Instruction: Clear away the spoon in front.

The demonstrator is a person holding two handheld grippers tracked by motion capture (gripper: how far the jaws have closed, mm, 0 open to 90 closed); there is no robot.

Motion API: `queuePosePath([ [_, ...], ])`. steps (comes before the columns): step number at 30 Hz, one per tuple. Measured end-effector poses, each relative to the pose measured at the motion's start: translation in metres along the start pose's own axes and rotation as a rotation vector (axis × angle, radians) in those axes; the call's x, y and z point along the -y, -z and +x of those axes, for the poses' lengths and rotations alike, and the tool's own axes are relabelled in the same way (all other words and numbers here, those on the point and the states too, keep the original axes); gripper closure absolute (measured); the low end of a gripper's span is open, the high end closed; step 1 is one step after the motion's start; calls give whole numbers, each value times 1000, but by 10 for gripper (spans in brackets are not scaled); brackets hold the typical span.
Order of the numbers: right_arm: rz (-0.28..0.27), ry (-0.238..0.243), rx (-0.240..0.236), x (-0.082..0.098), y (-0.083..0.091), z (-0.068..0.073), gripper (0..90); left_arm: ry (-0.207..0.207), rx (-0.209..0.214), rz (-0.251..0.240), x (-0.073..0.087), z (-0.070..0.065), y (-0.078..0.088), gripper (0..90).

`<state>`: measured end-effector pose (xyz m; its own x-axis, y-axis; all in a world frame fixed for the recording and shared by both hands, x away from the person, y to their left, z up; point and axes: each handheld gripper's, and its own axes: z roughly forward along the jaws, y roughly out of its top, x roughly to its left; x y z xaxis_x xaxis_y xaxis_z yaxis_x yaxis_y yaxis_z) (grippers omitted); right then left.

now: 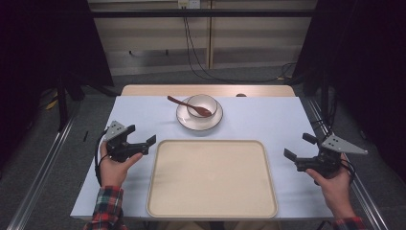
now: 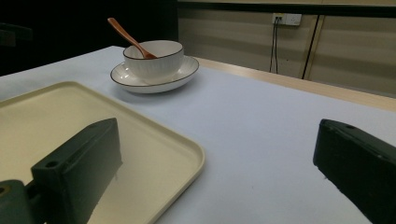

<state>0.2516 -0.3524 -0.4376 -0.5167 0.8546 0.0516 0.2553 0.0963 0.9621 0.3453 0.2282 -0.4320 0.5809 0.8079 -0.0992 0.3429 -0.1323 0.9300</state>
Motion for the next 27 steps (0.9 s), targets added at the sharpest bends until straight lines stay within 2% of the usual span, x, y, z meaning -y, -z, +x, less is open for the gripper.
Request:
queuePosePath([
  [5,3,2,-12,0,0,1,6,3,13,-5,-6,-1,-6,52],
  [8,2,3,-14,0,0,1,6,-1,-4,1,-10,-3,-10,54],
  [16,-13,11,-20,2,-2,6,12,-7,8,-12,-24,-10,-28,59],
  [23,-10,13,-27,2,-2,6,11,6,-1,-6,-25,-11,-43,60],
  [25,-4,18,-33,3,-3,7,11,-2,-8,-1,-25,-11,-45,60],
  [27,3,18,-39,3,-3,7,11,14,-6,-2,-25,-10,-50,60],
])
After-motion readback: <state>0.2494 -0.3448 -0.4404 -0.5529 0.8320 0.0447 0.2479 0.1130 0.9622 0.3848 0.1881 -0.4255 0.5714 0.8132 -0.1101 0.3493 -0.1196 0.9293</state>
